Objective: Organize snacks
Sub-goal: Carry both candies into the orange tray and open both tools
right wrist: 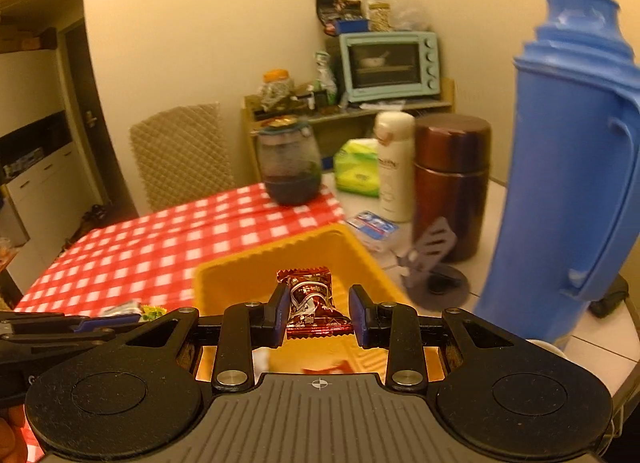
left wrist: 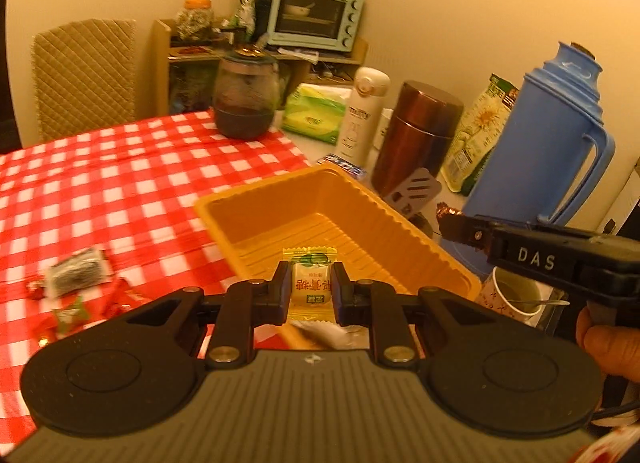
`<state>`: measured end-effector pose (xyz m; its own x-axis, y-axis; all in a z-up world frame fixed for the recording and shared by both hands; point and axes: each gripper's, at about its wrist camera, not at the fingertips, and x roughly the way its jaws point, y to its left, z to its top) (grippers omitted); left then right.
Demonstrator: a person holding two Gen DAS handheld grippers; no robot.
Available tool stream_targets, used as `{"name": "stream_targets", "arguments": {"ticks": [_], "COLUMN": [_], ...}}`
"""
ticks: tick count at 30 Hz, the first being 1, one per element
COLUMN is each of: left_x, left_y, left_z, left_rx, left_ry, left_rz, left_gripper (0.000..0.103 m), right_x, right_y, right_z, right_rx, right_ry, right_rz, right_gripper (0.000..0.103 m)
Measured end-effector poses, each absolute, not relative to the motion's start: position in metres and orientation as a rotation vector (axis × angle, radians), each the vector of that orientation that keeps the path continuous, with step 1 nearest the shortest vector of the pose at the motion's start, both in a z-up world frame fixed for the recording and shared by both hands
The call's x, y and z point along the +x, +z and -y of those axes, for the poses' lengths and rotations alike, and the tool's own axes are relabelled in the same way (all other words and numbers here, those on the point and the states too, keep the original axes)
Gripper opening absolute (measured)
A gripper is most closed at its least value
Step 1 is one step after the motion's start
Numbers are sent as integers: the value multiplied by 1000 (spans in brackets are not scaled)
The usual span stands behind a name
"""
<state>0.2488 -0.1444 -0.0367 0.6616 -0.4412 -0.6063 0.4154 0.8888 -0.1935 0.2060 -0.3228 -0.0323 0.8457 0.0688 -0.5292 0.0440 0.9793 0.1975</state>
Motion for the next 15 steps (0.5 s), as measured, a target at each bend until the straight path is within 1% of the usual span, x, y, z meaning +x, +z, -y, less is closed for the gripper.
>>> {"name": "stream_targets", "arguments": {"ticks": [7, 9, 10, 15], "left_x": [262, 265, 266, 267], "left_y": [-53, -58, -60, -63], "left_z": [172, 174, 175, 163], "left_rx": [-17, -19, -21, -37], "left_ry": [-506, -509, -506, -476], "left_rz": [-733, -752, -758, -761], "left_gripper": [19, 23, 31, 32], "right_x": [215, 213, 213, 213], "right_y": [-53, -57, -59, -65], "right_z": [340, 342, 343, 346], "right_rx": [233, 240, 242, 250], "right_ry": [5, 4, 4, 5], "right_rz": [-596, -603, -606, -620], "right_gripper": [33, 33, 33, 33]}}
